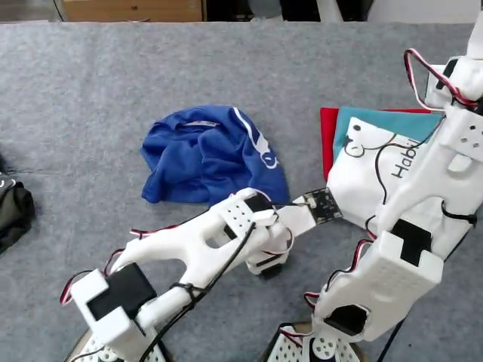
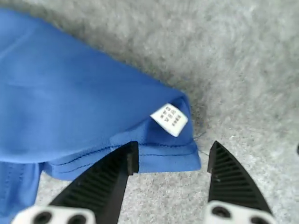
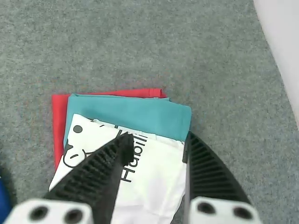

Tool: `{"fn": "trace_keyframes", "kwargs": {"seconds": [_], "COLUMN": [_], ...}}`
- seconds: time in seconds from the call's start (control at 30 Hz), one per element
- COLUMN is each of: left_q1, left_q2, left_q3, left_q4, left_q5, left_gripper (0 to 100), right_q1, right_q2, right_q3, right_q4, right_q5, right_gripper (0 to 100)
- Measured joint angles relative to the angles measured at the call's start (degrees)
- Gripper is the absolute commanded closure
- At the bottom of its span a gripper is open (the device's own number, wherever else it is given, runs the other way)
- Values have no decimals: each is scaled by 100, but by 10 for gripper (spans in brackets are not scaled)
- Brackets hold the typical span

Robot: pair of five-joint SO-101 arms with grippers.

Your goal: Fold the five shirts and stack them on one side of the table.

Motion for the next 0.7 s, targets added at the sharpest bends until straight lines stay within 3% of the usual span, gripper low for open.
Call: {"fn": "trace_keyframes", "kwargs": {"seconds": [0.23,0.7], "left_q1": [-26,-35], "left_q2": [316,369], "left_q3": [44,44], "left_q4": [-308,-352], "left_q5": [44,44], "left_gripper": [752,971], "right_q1": [0,0], "right_q2": [0,0], "right_q3": [0,0], "right_q4": [0,0], "right_q5": [0,0], "right_gripper": [818,818]}}
